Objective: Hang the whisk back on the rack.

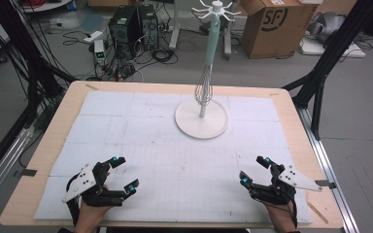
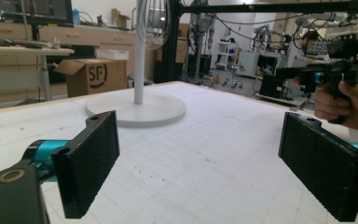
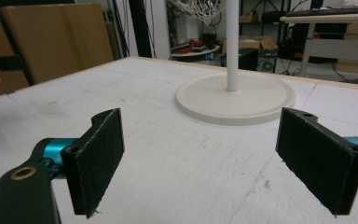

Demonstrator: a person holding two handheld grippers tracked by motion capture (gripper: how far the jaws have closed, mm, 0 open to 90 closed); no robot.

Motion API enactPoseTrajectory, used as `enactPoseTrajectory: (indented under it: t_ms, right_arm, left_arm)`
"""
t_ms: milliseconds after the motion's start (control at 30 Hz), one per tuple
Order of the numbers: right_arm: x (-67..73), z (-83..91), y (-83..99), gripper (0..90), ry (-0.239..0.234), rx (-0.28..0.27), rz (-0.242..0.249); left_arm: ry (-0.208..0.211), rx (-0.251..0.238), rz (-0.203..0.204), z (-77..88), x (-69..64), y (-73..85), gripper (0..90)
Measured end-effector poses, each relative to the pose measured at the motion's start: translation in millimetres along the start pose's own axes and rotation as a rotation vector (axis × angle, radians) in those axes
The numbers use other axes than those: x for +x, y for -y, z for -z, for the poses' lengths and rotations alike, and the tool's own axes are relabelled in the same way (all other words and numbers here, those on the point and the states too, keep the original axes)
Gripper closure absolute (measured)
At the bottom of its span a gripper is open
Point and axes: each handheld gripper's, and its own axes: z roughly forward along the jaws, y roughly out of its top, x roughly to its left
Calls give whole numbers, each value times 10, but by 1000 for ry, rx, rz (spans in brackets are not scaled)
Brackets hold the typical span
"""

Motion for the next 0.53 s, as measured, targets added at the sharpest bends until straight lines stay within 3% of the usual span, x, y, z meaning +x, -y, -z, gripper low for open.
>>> enactPoseTrajectory:
  t_ms: [167, 533]
  right_arm:
    - [5, -9, 17, 146, 3, 8, 15]
    - [13, -17, 27, 146, -2, 11, 10]
  left_arm:
    - [-10, -8, 32, 9, 35, 23, 128]
    - [-15, 6, 31, -6, 48, 49, 126]
